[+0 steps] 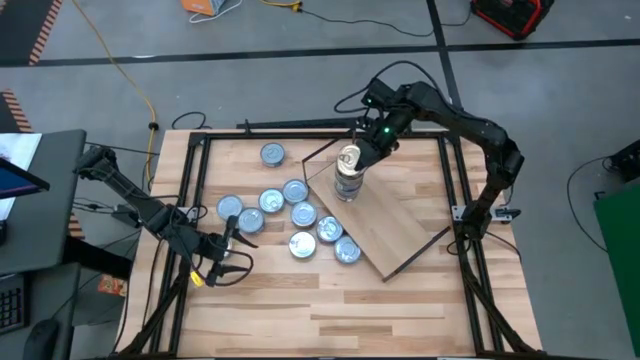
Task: Stack canned seafood by type on shelf
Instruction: Stack the blue tuna can on top of the blue tuna can on the shelf
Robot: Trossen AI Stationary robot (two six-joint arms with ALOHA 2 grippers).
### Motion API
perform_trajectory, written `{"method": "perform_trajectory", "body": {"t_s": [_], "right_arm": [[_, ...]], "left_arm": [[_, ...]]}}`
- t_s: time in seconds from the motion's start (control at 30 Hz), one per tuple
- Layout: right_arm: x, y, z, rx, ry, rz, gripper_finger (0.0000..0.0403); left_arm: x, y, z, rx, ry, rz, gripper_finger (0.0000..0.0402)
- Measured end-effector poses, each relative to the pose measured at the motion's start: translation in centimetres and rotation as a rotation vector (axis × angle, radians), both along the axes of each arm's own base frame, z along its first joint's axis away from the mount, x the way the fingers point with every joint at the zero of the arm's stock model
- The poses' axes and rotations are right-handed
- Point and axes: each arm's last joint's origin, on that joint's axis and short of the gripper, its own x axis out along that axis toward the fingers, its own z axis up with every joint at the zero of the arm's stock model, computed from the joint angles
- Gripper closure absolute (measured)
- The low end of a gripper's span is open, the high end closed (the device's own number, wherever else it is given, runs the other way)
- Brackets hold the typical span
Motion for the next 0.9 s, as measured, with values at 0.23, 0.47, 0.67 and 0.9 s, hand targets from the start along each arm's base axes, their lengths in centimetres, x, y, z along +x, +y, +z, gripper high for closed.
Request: {"method": "perform_trajectory", "body": {"t_s": [0.23, 0.47, 0.67, 0.9], "right_arm": [[0.4, 0.7, -0.1, 0.020, 0.016, 0.007, 0.0131], [0.6, 1.3, -0.1, 0.074, 0.034, 0.005, 0.0131], [0.8, 1.8, -0.1, 0.109, 0.036, 0.006, 0.0131], [0.5, 1.4, -0.1, 0.133, 0.072, -0.041, 0.0131]], "left_arm": [[0.0, 0.0, 0.0, 0.005, -0.001, -0.001, 0.0125], [0.0, 0.0, 0.0, -0.001, 0.000, 0.001, 0.0125], [0.0, 0.0, 0.0, -0.002, 0.000, 0.001, 0.0125], [0.0, 0.0, 0.0, -0.001, 0.000, 0.000, 0.0125]]}}
